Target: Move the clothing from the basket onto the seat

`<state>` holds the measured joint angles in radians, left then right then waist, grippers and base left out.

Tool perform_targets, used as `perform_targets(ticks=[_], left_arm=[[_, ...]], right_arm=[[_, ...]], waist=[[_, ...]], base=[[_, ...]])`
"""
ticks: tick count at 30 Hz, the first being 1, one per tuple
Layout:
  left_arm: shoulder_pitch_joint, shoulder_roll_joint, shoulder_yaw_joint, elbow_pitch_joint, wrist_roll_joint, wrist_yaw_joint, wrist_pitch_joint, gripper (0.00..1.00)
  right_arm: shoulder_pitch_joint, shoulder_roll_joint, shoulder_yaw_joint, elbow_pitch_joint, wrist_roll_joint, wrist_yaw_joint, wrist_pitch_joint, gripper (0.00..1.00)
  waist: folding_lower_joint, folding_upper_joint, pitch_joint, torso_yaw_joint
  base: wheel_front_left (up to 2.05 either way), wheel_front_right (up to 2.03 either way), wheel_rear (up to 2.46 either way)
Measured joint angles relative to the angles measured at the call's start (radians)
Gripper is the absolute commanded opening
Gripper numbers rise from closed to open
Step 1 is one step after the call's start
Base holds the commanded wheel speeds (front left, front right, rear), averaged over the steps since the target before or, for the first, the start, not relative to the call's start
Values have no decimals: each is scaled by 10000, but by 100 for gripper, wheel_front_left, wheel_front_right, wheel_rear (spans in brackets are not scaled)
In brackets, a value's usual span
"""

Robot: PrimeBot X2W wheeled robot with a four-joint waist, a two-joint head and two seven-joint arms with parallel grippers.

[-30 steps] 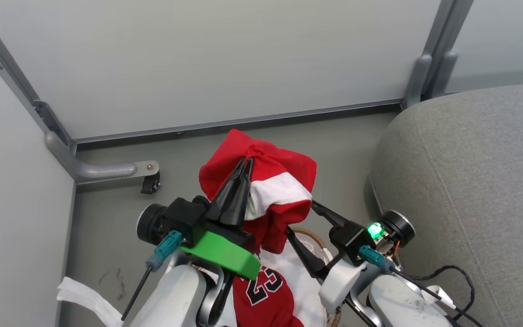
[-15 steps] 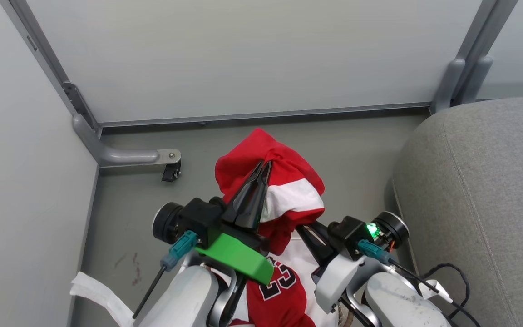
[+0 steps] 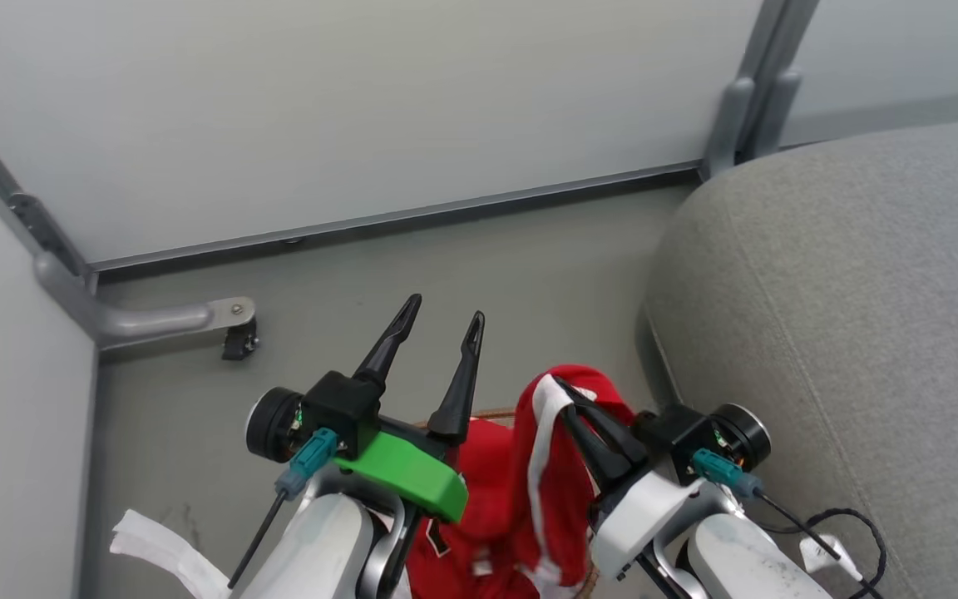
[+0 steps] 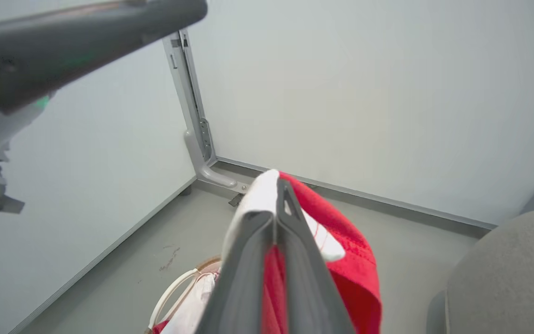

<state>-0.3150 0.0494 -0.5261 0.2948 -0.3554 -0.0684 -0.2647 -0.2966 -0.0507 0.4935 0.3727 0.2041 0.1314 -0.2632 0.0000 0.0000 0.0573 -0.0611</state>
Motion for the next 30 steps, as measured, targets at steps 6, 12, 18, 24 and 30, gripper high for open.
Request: perform_targets(ticks=[6, 12, 18, 24, 30], left_arm=[[197, -2, 282, 244, 284, -144, 0, 100], [312, -4, 489, 288, 408, -194, 0, 100], [378, -10, 531, 357, 493, -253, 0, 100], [86, -19, 309, 491, 508, -303, 0, 100], [-162, -19, 148, 650, 698, -382, 0, 100]], right_arm=[[395, -31, -224, -430, 107, 0, 0, 0], [605, -81, -391, -717, 167, 0, 0, 0], [662, -203, -922, -1089, 167, 0, 0, 0], [640, -414, -1630, -1597, 84, 0, 0, 0], [-858, -1415, -2232, -2165, -56, 0, 0, 0]], waist=[[0, 0, 99, -1247], [0, 0, 148, -2540], [0, 1, 207, -3940], [0, 1, 431, -4604], [0, 1, 930, -4787]], base=[[0, 0, 0], [0, 0, 0], [0, 0, 0], [0, 0, 0], [0, 0, 0]])
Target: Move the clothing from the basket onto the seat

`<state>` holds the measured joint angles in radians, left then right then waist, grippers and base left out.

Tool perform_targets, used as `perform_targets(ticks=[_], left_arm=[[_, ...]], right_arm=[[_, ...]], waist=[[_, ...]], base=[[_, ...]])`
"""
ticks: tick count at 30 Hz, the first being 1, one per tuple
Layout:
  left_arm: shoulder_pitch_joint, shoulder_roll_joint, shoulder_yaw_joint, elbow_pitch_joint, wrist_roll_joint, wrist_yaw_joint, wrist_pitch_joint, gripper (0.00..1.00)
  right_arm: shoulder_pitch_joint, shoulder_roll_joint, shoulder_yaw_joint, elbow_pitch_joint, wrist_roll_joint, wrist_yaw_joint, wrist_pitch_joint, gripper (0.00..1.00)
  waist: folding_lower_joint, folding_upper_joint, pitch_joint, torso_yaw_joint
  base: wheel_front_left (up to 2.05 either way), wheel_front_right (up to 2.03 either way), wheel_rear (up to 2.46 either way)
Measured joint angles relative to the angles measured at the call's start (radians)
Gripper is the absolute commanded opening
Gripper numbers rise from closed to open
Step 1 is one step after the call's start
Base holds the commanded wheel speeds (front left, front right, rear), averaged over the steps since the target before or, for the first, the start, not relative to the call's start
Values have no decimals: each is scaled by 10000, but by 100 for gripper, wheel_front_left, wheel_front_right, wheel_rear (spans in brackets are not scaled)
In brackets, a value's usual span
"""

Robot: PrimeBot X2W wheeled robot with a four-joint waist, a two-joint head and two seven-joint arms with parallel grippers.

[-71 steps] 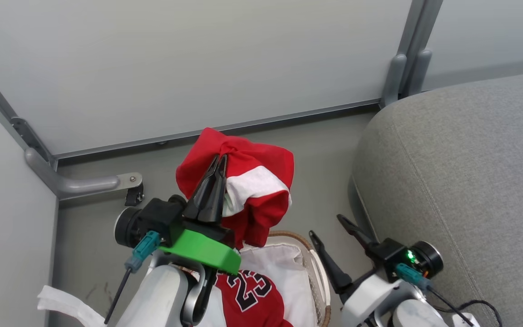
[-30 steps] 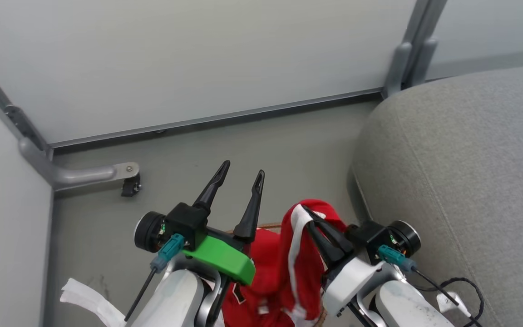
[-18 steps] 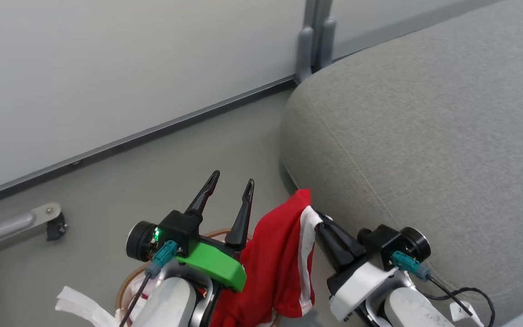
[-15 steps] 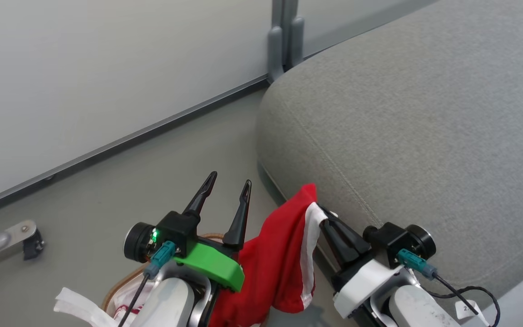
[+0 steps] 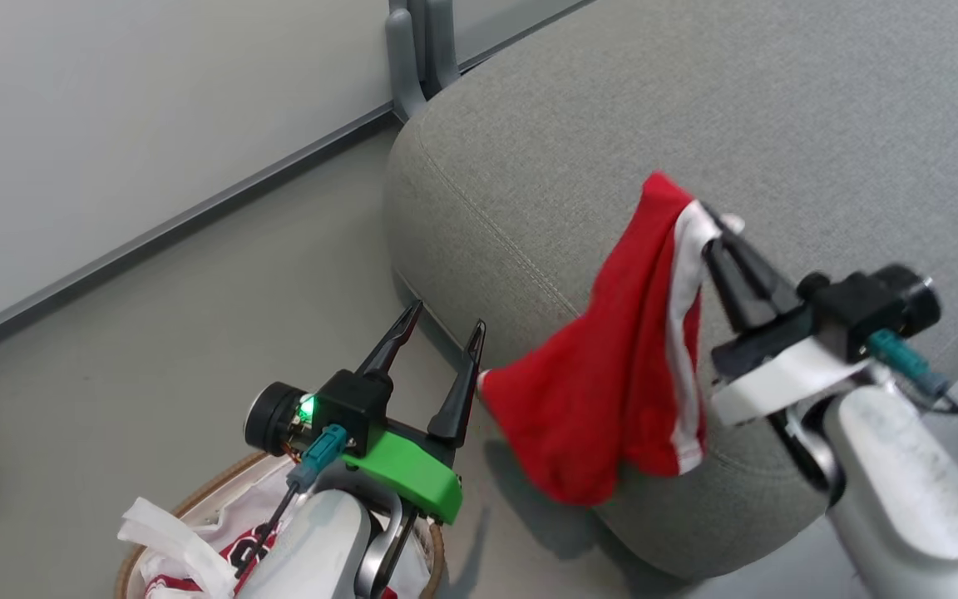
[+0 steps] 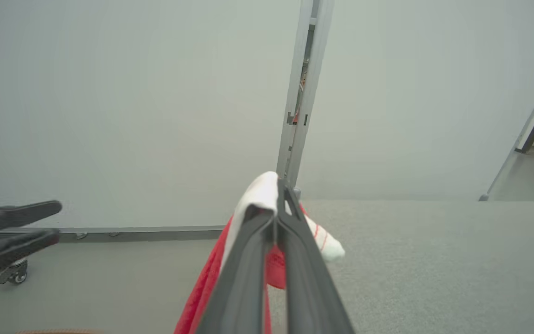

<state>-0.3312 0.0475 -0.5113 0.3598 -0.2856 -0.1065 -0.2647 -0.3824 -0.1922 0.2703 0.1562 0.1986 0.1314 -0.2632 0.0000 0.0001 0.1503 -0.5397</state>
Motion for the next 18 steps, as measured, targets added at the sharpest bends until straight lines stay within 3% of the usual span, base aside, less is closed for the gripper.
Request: perform_targets(ticks=[11, 18], left_arm=[[-549, 0, 146, -27, 876, -134, 0, 100], [-1297, -2, -111, -128, 1175, -199, 2, 100]], right_arm=[[-4589, -2662, -817, 713, -504, 0, -6, 0], [-6540, -3682, -1603, 1950, -857, 0, -13, 0]], waist=[[0, 0, 1260, -50], [1, 0, 2282, 300]], base=[[0, 0, 0], [0, 0, 0]])
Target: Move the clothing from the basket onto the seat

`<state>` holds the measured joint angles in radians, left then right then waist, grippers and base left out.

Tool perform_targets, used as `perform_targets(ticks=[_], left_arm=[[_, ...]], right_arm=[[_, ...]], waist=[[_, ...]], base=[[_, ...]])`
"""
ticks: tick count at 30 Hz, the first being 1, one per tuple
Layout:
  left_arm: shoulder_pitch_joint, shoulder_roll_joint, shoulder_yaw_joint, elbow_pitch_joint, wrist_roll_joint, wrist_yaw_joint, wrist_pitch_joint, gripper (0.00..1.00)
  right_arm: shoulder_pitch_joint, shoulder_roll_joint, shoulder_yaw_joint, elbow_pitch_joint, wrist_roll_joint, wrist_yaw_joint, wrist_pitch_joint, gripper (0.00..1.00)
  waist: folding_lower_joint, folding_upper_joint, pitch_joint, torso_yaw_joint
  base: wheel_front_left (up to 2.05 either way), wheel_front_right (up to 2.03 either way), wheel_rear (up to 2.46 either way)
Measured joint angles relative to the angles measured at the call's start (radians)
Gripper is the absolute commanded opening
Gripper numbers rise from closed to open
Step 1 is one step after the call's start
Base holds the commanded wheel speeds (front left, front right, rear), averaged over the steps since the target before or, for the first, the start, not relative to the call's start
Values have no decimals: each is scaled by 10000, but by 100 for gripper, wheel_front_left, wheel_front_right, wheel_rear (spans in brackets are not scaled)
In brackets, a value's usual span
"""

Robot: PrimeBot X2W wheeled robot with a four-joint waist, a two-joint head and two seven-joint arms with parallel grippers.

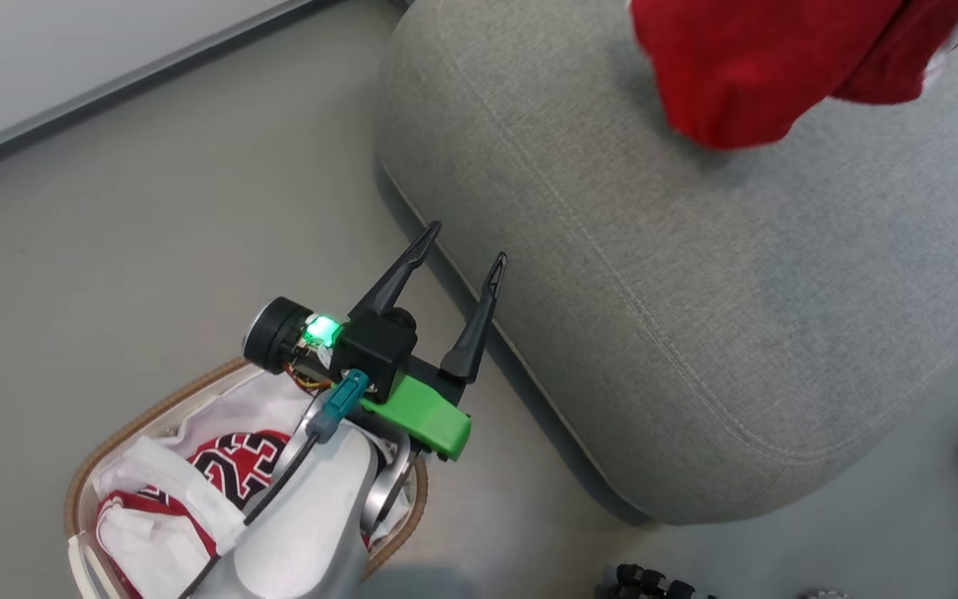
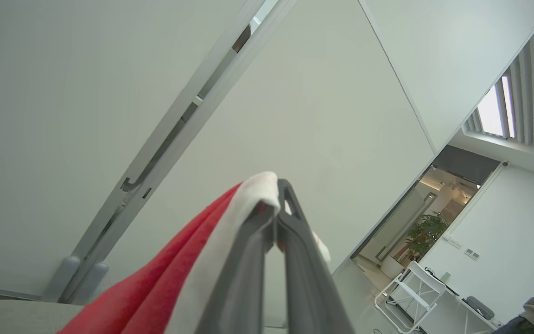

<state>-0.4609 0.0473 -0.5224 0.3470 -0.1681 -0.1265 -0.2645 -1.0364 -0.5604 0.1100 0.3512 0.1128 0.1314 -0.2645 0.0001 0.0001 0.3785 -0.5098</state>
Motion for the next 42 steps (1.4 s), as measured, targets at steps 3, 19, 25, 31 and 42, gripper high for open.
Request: perform_targets(ticks=[3, 19, 25, 31, 42], left_arm=[[-277, 4, -176, -19, 44, -10, -2, 100], [-1005, 73, -581, 295, 134, -13, -2, 100], [-781, 67, -403, 420, 17, -13, 0, 100], [-149, 38, 10, 435, -71, -13, -2, 100], [965, 17, 817, 159, -255, 171, -2, 100]], right_arm=[[-204, 29, -313, 660, 0, 0, 0, 0], [2744, 1776, -2915, 3693, -855, 0, 2, 0], [4103, 2589, -3910, 3459, -1043, 0, 2, 100], [5522, 2986, -4238, 2734, -1160, 0, 2, 100], [6439, 3361, -3544, 838, -182, 0, 4, 100]], waist=[[0, 0, 429, 232], [1, 0, 2242, 1726], [0, 0, 1935, 1927], [-1, 0, 1046, 1908], [-1, 0, -432, 2201]], base=[[0, 0, 0], [0, 0, 0], [0, 0, 0], [0, 0, 0], [0, 0, 0]])
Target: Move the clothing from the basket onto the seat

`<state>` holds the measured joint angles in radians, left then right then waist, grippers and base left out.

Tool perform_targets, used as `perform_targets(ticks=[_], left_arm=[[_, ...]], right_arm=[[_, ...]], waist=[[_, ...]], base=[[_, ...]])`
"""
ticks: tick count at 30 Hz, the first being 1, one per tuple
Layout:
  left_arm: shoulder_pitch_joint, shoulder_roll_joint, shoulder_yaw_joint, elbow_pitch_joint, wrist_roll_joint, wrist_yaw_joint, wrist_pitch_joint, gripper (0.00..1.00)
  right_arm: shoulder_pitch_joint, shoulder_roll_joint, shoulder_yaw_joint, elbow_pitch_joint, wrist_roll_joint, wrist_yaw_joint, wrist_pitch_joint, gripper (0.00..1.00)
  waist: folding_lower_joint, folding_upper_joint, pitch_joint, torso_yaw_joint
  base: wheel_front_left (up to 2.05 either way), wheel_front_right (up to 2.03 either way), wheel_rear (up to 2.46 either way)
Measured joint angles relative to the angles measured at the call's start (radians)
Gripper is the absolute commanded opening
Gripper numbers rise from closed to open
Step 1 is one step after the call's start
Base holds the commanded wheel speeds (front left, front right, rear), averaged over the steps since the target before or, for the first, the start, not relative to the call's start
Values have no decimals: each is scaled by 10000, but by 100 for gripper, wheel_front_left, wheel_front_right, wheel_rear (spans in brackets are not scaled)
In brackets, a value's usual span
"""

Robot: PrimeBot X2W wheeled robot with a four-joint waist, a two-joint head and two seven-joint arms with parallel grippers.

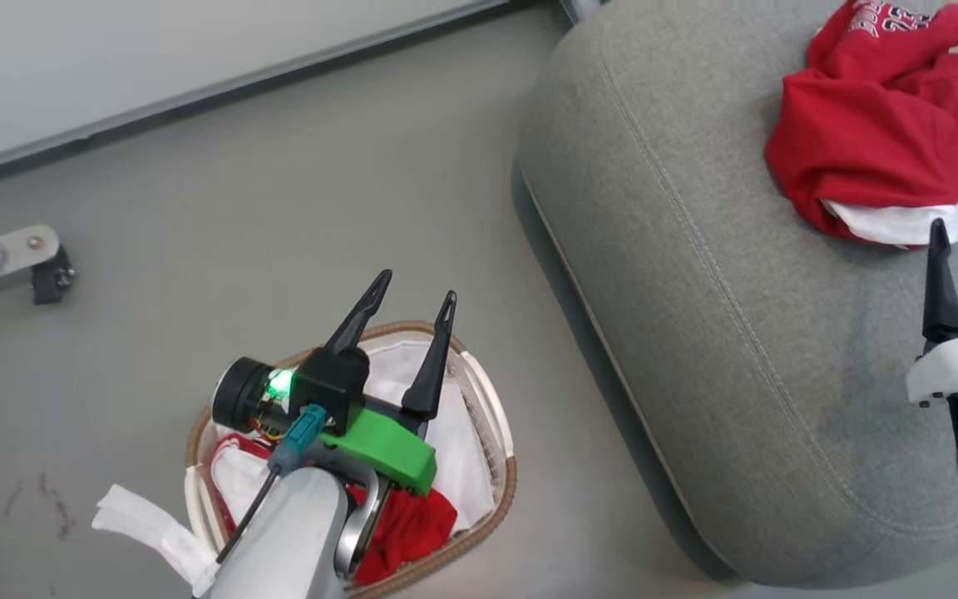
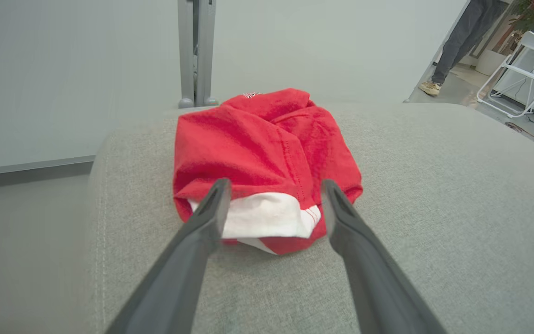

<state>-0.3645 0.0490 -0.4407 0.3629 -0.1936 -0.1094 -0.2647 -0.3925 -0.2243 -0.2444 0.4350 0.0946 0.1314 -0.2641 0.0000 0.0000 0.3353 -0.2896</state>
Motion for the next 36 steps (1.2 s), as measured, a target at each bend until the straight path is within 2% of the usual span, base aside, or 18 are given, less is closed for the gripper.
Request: perform_targets(ticks=[7, 21, 28, 36], left_arm=[[448, -6, 798, 21, 12, 359, 2, 100], [1358, 2, 2443, 140, 98, 913, 0, 100], [2023, 0, 3081, 174, 119, 1001, 0, 100], [2829, 2, 3331, 65, 6, 959, 0, 100]], right_arm=[[68, 510, 472, -788, 566, 0, -2, 100], [387, 1267, 1369, -834, 694, 0, -2, 100], [880, 1513, 1697, -709, 614, 0, -2, 100], [1487, 1613, 1879, -523, 594, 0, -2, 100]], waist=[[0, 0, -492, 750], [0, 0, -1315, 2273], [0, 0, -1910, 2579], [0, -1, -2516, 2679]], base=[[0, 0, 0], [0, 0, 0], [0, 0, 0], [0, 0, 0]])
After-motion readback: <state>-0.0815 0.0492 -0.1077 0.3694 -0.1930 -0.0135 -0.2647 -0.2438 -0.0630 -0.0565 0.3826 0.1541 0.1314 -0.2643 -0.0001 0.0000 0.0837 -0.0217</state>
